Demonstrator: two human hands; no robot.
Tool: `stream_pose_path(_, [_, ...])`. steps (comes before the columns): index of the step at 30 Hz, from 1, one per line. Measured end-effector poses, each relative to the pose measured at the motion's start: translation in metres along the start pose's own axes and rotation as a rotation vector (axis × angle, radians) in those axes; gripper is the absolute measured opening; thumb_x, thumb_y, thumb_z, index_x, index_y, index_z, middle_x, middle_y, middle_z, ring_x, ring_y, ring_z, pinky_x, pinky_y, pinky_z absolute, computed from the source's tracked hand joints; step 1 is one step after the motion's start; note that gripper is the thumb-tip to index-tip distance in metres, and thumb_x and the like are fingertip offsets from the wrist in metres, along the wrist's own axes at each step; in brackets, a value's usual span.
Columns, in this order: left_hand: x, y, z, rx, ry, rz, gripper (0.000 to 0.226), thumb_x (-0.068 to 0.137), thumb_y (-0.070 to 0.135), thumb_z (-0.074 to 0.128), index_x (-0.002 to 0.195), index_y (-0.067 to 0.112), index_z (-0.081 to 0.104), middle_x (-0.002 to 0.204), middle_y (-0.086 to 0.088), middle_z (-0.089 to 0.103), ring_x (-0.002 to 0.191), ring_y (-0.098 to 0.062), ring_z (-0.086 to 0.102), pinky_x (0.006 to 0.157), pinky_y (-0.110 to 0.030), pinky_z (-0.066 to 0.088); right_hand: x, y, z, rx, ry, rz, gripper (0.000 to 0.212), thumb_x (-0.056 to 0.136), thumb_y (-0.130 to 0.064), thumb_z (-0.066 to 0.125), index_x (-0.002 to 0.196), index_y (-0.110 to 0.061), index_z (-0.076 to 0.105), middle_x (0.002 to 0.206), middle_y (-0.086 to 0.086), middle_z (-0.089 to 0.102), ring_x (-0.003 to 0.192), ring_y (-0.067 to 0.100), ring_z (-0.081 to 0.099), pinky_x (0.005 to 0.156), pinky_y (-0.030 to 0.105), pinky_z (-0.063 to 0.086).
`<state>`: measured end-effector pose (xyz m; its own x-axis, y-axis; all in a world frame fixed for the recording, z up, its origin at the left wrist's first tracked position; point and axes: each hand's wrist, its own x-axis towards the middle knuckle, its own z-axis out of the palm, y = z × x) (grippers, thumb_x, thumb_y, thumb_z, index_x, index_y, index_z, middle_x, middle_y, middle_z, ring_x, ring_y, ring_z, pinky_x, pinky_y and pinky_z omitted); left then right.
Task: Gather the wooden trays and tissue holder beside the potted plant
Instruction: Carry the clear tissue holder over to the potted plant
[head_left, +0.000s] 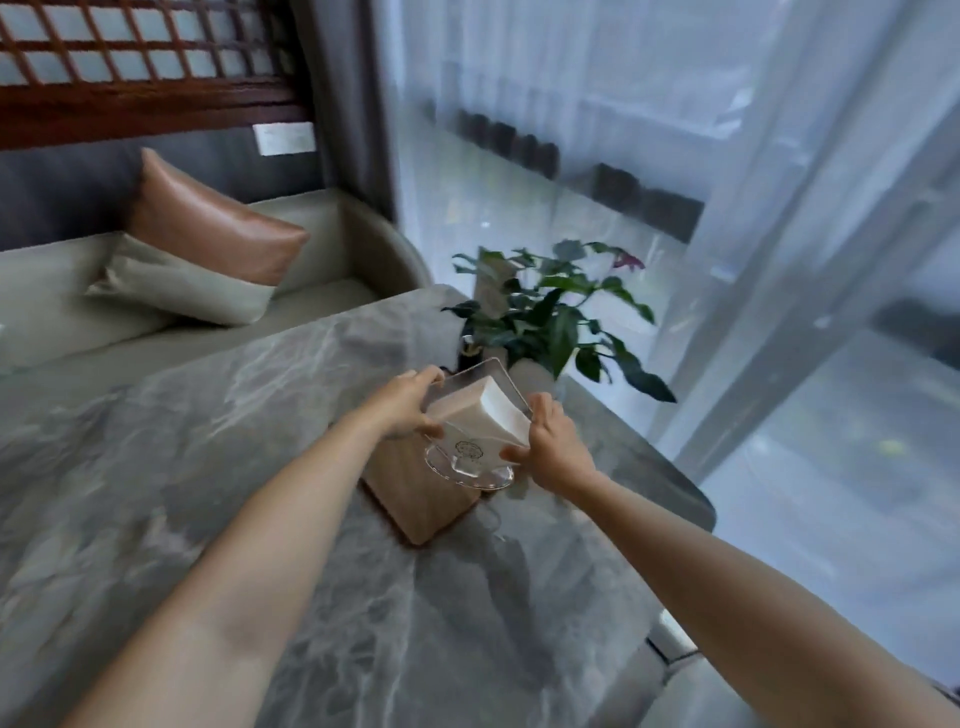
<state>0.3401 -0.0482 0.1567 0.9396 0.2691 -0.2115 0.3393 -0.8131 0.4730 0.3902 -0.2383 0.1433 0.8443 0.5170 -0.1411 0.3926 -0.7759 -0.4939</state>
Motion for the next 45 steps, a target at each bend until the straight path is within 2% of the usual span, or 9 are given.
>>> stream_pose_path(4, [0.036,0.055,0.034,0.043,-0.091,0.095,0.069,0.073,0.022,0.08,0.131,0.015,0.043,0.13,-0.012,0.053,0.116,-0.028,0.055,0.1,-0.04,0.046,-0.007,0.059,-0.025,0.034,0.022,0.102,0.064,0.084,-0.027,0.064,0.134,-0.007,0.03,0.136,0.012,0.04,0.123,0.029,0.041,0.099,0.04,0.039])
stream_pose_path(9, [0.069,0.112,0.075,0.028,-0.196,0.184,0.074,0.075,0.019,0.079,0.138,0.012,0.039,0.142,-0.012,0.048,0.125,-0.029,0.051,0.106,-0.039,0.043,-0.016,0.121,-0.046,0.07,0.068,0.224,0.064,0.081,-0.026,0.066,0.131,-0.008,0.032,0.13,0.014,0.043,0.115,0.032,0.046,0.094,0.041,0.042])
stream_pose_path(16, [0.1,0.169,0.121,0.02,-0.284,0.226,0.067,0.079,0.018,0.075,0.136,0.015,0.039,0.139,-0.014,0.047,0.121,-0.031,0.051,0.098,-0.039,0.045,-0.023,0.182,-0.06,0.086,0.078,0.37,0.063,0.082,-0.026,0.065,0.13,-0.008,0.03,0.13,0.013,0.041,0.117,0.032,0.043,0.09,0.041,0.042])
stream_pose_path(19, [0.11,0.187,0.136,0.046,-0.292,0.253,0.071,0.079,0.02,0.075,0.139,0.016,0.037,0.143,-0.014,0.045,0.126,-0.03,0.049,0.102,-0.038,0.042,-0.025,0.202,-0.063,0.101,0.091,0.426,0.062,0.081,-0.024,0.065,0.129,-0.007,0.03,0.129,0.014,0.042,0.117,0.033,0.044,0.088,0.041,0.042])
stream_pose_path(24, [0.121,0.206,0.152,0.054,-0.301,0.268,0.076,0.08,0.018,0.074,0.144,0.015,0.034,0.149,-0.01,0.041,0.137,-0.026,0.04,0.112,-0.037,0.034,-0.023,0.223,-0.065,0.128,0.105,0.482,0.062,0.081,-0.022,0.066,0.129,-0.007,0.03,0.128,0.015,0.043,0.116,0.034,0.046,0.087,0.042,0.044])
stream_pose_path(32, [0.138,0.213,0.16,0.095,-0.285,0.286,0.078,0.081,0.021,0.072,0.147,0.018,0.03,0.15,-0.011,0.04,0.138,-0.026,0.039,0.111,-0.038,0.035,-0.013,0.233,-0.067,0.169,0.151,0.514,0.06,0.08,-0.019,0.066,0.129,-0.008,0.031,0.128,0.015,0.044,0.115,0.034,0.046,0.085,0.041,0.043])
stream_pose_path(38, [0.137,0.209,0.163,0.146,-0.265,0.315,0.075,0.084,0.026,0.069,0.147,0.015,0.029,0.148,-0.009,0.043,0.136,-0.027,0.04,0.111,-0.04,0.037,-0.011,0.232,-0.067,0.151,0.137,0.524,0.06,0.08,-0.019,0.065,0.128,-0.009,0.032,0.127,0.014,0.045,0.114,0.034,0.047,0.085,0.043,0.043])
stream_pose_path(45, [0.122,0.201,0.153,0.194,-0.272,0.274,0.074,0.091,0.036,0.057,0.149,0.011,0.019,0.153,-0.014,0.035,0.138,-0.028,0.038,0.11,-0.04,0.036,-0.018,0.228,-0.069,0.115,0.135,0.527,0.081,0.082,-0.027,0.065,0.144,-0.011,0.016,0.138,0.015,0.039,0.126,0.033,0.039,0.096,0.044,0.041])
